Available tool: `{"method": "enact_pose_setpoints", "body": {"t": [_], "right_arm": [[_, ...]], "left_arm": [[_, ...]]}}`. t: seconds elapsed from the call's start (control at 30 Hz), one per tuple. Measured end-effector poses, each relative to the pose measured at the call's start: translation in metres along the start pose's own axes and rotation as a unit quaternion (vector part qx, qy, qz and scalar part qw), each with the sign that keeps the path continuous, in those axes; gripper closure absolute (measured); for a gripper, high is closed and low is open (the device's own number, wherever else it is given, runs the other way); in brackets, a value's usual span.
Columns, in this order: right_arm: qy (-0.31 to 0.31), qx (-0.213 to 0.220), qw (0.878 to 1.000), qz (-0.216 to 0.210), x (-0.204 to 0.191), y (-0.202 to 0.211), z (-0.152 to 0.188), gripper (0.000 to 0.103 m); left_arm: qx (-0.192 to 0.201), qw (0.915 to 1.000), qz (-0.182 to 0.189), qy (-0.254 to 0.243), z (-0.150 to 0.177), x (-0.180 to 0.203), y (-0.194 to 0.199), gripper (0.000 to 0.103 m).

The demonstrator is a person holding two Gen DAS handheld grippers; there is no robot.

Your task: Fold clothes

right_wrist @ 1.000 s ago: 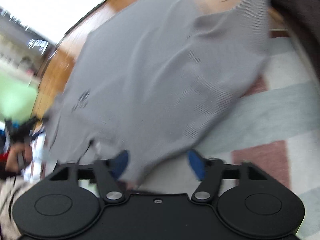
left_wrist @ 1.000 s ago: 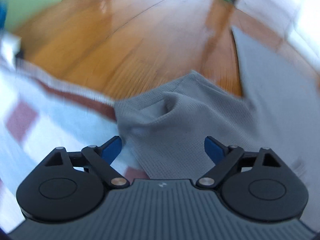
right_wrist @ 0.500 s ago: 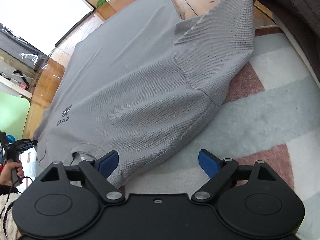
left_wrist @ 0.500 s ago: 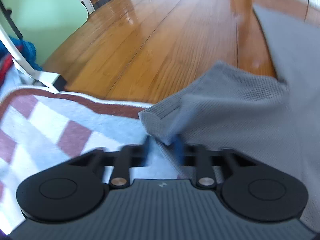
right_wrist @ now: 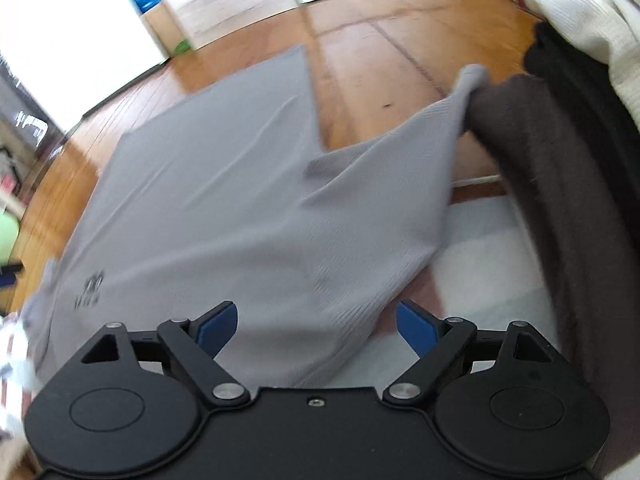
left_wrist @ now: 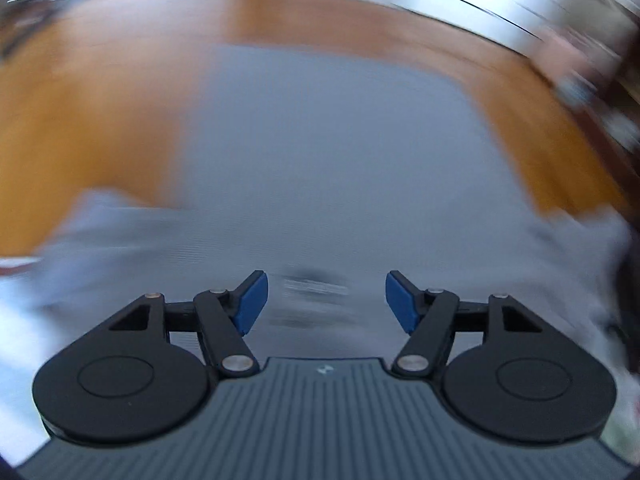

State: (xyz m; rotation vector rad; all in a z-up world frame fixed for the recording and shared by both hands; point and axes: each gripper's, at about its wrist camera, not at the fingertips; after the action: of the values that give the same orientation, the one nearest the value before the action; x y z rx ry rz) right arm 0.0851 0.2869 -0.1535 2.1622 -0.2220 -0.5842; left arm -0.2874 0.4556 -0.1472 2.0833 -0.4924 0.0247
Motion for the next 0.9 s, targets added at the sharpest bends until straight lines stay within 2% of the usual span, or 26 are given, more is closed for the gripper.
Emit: {"method": "enact_pose_setpoints", "body": {"t": [0.07, 0.13, 0.17, 0.23, 0.27, 0.3, 0.33, 0.4, 0.43, 0.5, 0.6, 0.67, 0.73, 0.8, 0.83, 0.87, 0.9], "right_arm": [[-0.032, -0.014, 0.999, 0.003, 0.012, -0.013, -0.006, 0.013], [-0.062, -0.037, 0.997, -0.001, 0.016, -0.030, -0.008, 0.013], [-0.072, -0.061, 0.995, -0.025, 0.014, -0.037, -0.003, 0.013], [-0.089, -0.108, 0.988, -0.070, 0.009, -0.051, 0.007, 0.017], [-0.069, -0.104, 0.991, -0.053, 0.003, -0.049, 0.010, 0.038], [-0.048, -0.100, 0.993, -0.036, -0.002, -0.048, 0.013, 0.082], [-0.028, -0.095, 0.995, -0.020, -0.008, -0.047, 0.017, 0.095], [0.004, -0.092, 0.996, 0.002, -0.012, -0.042, 0.021, 0.097], [0.015, -0.092, 0.996, 0.007, -0.011, -0.039, 0.021, 0.097], [0.030, -0.101, 0.994, 0.015, -0.007, -0.037, 0.025, 0.097], [0.044, -0.112, 0.993, 0.015, -0.003, -0.036, 0.028, 0.098], [0.067, -0.130, 0.989, 0.028, -0.009, -0.038, 0.024, 0.096], [0.082, -0.155, 0.984, 0.040, -0.016, -0.045, 0.014, 0.084], [0.083, -0.165, 0.981, 0.056, -0.017, -0.042, 0.004, 0.054], [0.081, -0.143, 0.985, 0.056, -0.016, -0.034, -0.002, 0.047], [0.078, -0.119, 0.988, 0.056, -0.015, -0.027, -0.007, 0.036], [0.073, -0.087, 0.992, 0.052, -0.014, -0.021, -0.010, 0.027]], "left_arm": [[-0.028, 0.9976, 0.048, -0.041, 0.005, 0.050, -0.026, 0.038], [-0.047, 0.9927, 0.085, -0.071, 0.015, 0.088, -0.053, 0.033], [-0.057, 0.9894, 0.101, -0.087, 0.021, 0.106, -0.066, 0.033], [-0.080, 0.9830, 0.110, -0.123, 0.034, 0.126, -0.085, 0.033], [-0.080, 0.9807, 0.112, -0.139, 0.041, 0.130, -0.088, 0.033], [-0.090, 0.9772, 0.115, -0.154, 0.047, 0.130, -0.091, 0.034], [-0.111, 0.9724, 0.129, -0.159, 0.052, 0.124, -0.094, 0.034], [-0.171, 0.9587, 0.157, -0.164, 0.067, 0.120, -0.095, 0.032], [-0.176, 0.9530, 0.159, -0.188, 0.076, 0.126, -0.086, 0.032], [-0.207, 0.9348, 0.126, -0.259, 0.096, 0.136, -0.077, 0.032], [-0.192, 0.9277, 0.103, -0.303, 0.112, 0.149, -0.070, 0.031], [-0.190, 0.9313, 0.130, -0.282, 0.106, 0.150, -0.066, 0.031], [-0.182, 0.9355, 0.169, -0.252, 0.098, 0.147, -0.059, 0.031], [-0.150, 0.9454, 0.203, -0.207, 0.087, 0.139, -0.049, 0.031], [-0.133, 0.9503, 0.215, -0.182, 0.082, 0.136, -0.045, 0.026], [-0.116, 0.9598, 0.208, -0.148, 0.079, 0.134, -0.046, 0.021], [-0.113, 0.9652, 0.202, -0.122, 0.078, 0.135, -0.052, 0.017]]}}
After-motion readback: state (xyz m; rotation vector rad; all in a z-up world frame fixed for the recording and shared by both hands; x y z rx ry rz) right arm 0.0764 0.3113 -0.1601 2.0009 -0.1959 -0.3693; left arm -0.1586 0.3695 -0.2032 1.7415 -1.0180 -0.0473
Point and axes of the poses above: each gripper's, at about its wrist camera, not at the fingertips, and y roughly against the way its jaws point, x to its right, z to its underside, and after that the axes turned 1 degree about y, right-handed
